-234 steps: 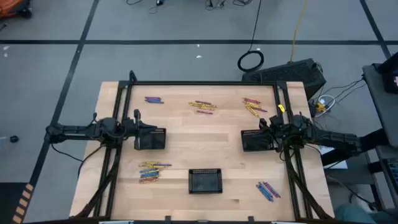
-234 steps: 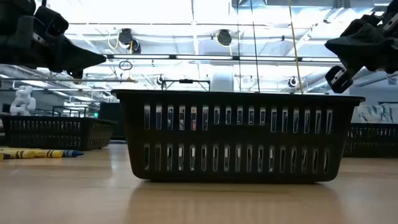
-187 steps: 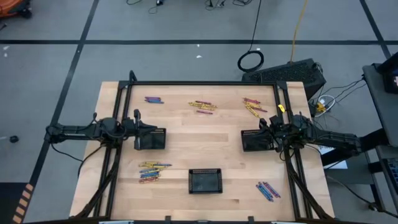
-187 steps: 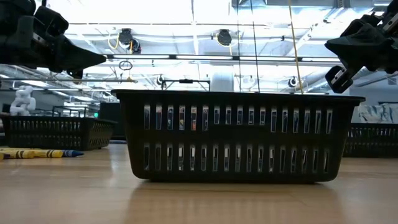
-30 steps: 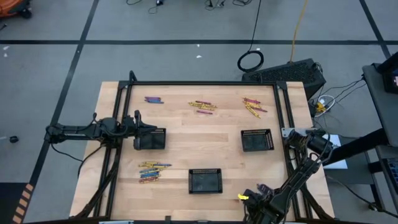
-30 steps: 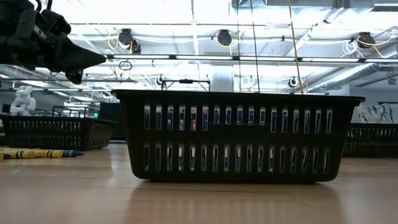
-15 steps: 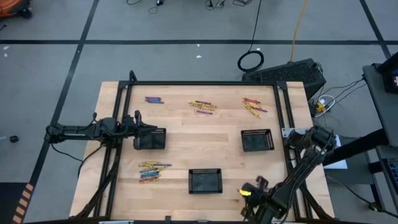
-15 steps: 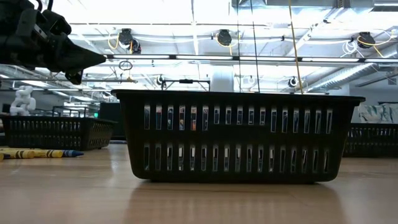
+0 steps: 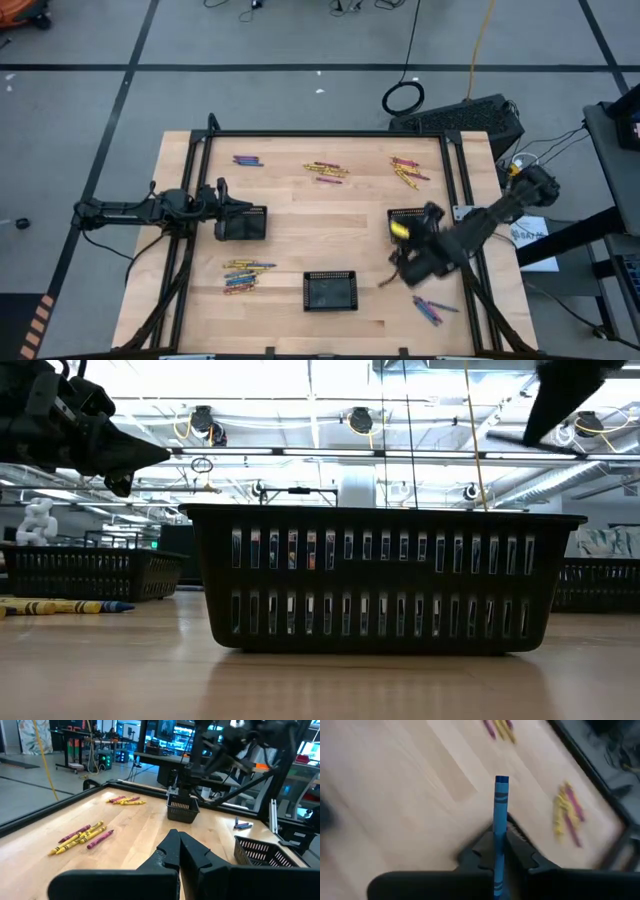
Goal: Sort crayons
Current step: Put the blue crayon into the right black bin, then put the yellow crayon into the bottom black bin
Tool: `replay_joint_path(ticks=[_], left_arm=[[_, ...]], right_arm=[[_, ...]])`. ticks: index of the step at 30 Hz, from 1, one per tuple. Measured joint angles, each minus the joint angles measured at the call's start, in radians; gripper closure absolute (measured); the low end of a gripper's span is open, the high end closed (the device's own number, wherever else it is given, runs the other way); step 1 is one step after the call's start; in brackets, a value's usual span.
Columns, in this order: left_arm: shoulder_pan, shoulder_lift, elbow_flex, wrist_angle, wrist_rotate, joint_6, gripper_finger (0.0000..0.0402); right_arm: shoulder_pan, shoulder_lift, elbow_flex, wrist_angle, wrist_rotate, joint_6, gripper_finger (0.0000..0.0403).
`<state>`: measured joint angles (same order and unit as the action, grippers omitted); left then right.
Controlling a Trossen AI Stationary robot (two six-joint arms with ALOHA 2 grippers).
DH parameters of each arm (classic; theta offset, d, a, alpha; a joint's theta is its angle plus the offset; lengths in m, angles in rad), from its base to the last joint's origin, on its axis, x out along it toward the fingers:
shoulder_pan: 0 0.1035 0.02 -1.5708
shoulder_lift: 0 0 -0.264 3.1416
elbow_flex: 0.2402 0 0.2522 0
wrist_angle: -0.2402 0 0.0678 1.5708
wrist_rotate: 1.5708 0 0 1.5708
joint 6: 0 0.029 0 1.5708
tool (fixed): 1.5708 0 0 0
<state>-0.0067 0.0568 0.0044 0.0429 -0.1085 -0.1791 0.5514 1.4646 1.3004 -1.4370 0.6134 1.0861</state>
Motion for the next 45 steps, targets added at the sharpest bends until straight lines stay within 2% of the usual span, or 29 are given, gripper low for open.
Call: replay_joint_path(ticks=[6,9,16,21,25,33,35,39,45], left_arm=[[0.000,0.000,0.000,0.000,0.000,0.000,0.0402],[0.000,0.000,0.000,0.000,0.000,0.000,0.0402],[0.000,0.000,0.000,0.000,0.000,0.001,0.0402],[0.000,0.000,0.000,0.000,0.000,0.001,0.0402],[0.000,0.000,0.000,0.000,0.000,0.001,0.0402],[0.000,0.000,0.000,0.000,0.000,0.001,0.0402],[0.000,0.000,0.000,0.000,0.000,0.001,0.0402],[0.000,0.000,0.000,0.001,0.000,0.002,0.0402],[0.000,0.000,0.000,0.004,-0.004,0.040,0.0402]], right_arm=[[-0.199,-0.028,-0.052,0.029,-0.347,-0.402,0.0401],[-0.270,-0.016,-0.119,0.034,-0.437,-0.521,0.0401],[-0.387,-0.005,-0.277,0.117,-0.466,-0.702,0.0401],[-0.433,-0.005,-0.332,0.197,-0.494,-0.763,0.0398],[-0.452,-0.005,-0.358,0.240,-0.495,-0.788,0.0379],[-0.459,-0.005,-0.368,0.283,-0.484,-0.778,0.0314],[-0.459,-0.005,-0.363,0.281,-0.484,-0.717,0.0303],[-0.442,-0.014,-0.359,0.322,-0.471,-0.587,0.0299],[-0.320,-0.044,-0.359,0.571,-0.312,-0.526,0.0321]])
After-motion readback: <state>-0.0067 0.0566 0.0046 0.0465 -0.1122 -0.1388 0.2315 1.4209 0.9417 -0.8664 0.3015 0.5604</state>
